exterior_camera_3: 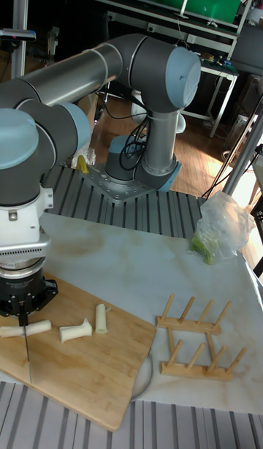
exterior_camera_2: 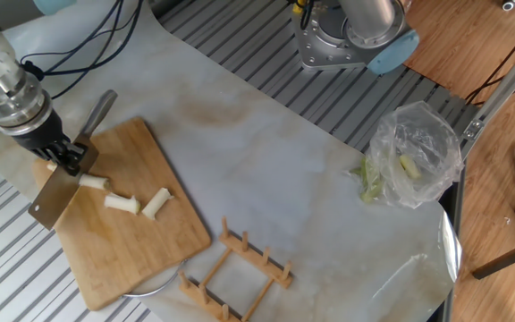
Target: Chop the scallions
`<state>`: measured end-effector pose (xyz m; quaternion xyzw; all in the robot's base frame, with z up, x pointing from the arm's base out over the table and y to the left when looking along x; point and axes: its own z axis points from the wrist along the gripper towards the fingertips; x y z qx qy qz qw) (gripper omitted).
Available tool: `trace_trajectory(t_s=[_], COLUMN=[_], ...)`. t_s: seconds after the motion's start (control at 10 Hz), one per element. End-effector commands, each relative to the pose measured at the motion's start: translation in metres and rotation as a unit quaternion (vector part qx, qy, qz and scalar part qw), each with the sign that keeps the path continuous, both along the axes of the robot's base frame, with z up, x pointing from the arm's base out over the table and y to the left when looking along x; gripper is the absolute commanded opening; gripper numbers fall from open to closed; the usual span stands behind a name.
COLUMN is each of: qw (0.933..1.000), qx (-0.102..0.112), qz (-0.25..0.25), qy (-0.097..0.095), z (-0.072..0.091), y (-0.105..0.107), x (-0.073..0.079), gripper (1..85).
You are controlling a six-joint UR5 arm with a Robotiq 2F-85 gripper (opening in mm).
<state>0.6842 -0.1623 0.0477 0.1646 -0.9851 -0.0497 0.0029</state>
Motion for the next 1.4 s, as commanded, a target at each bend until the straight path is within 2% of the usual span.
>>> trace_trajectory(t_s=[0.0,0.2,0.5,0.6,0.8,1.3], qw=[1.0,0.9997,0.9994,0.9995,0.9999,0.9998], qx=[0.002,0.006,0.016,0.009,0.004,0.004], qz=[0.003,0.014,0.015,0.006,-0.01,-0.019], qy=[0.007,0.021,0.028,0.029,0.011,-0.007], z=[-0.002,0.003,0.019,0.019,0.006,0.003], y=[-0.001,-0.008,-0.003,0.002,0.018,0.034], x=[-0.004,-0.007,-0.005,-0.004,0.004,0.015], gripper=[1.3,1.3,1.3,1.3,1.3,1.3])
